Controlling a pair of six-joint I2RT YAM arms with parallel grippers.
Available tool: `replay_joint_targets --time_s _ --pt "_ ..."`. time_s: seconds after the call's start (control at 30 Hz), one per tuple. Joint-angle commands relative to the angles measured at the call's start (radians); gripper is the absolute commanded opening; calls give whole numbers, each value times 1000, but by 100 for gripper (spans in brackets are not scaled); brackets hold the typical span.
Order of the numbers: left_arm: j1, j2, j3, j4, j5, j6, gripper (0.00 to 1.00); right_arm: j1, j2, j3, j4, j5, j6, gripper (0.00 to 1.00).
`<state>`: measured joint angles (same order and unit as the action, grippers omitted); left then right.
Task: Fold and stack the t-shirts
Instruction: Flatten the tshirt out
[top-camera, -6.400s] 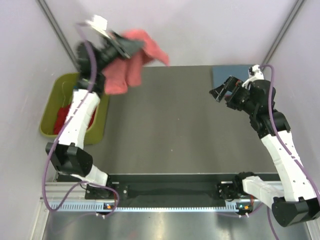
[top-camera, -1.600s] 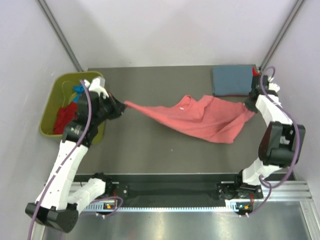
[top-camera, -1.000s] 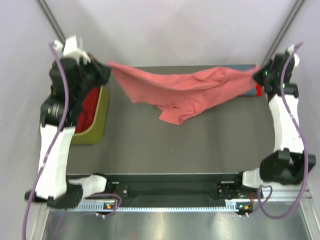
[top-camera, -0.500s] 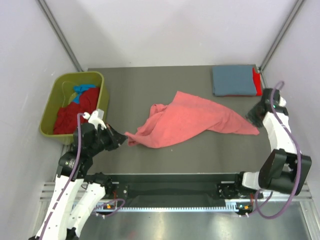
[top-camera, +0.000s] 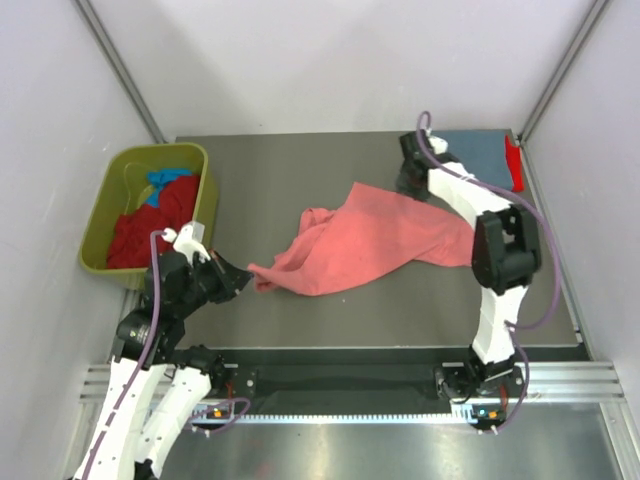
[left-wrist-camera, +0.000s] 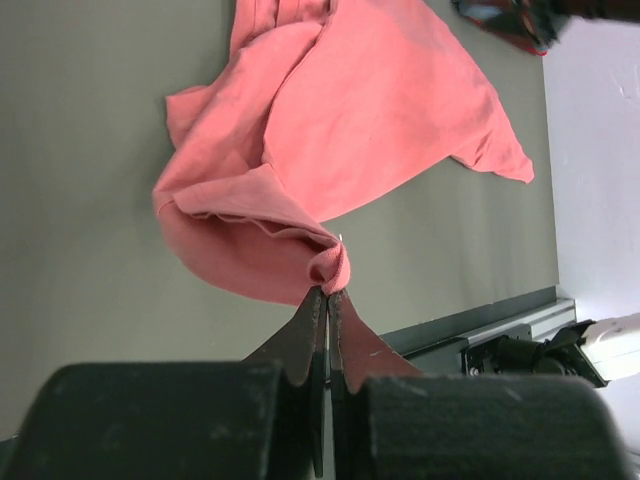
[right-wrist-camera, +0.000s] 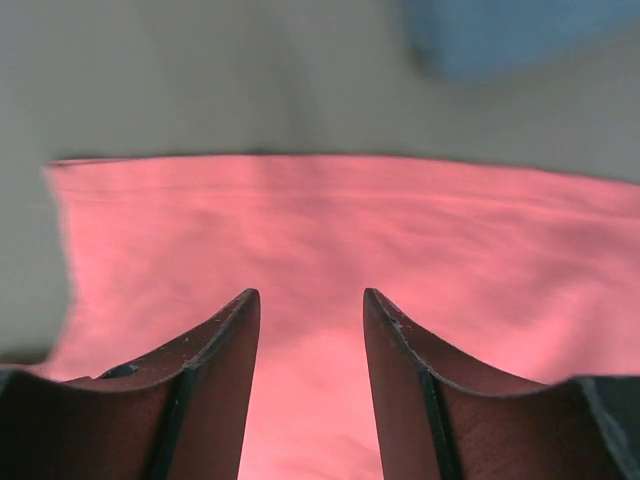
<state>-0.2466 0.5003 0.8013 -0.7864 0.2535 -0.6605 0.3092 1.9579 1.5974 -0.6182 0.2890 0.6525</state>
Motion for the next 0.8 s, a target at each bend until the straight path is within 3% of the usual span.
replay_joint_targets --time_s 0.0,0.13,0.23,0.47,0.77 --pt "3 -20 -17 59 20 -36 0 62 85 160 84 47 21 47" --pt "3 -35 -40 62 23 -48 0 148 287 433 49 111 41 48" --pt "3 -58 -60 87 36 -71 0 185 396 547 83 160 22 48" --pt "3 -121 -96 85 59 -125 0 211 470 550 124 239 59 46" --pt "3 -128 -96 76 61 -117 0 234 532 561 161 197 16 46"
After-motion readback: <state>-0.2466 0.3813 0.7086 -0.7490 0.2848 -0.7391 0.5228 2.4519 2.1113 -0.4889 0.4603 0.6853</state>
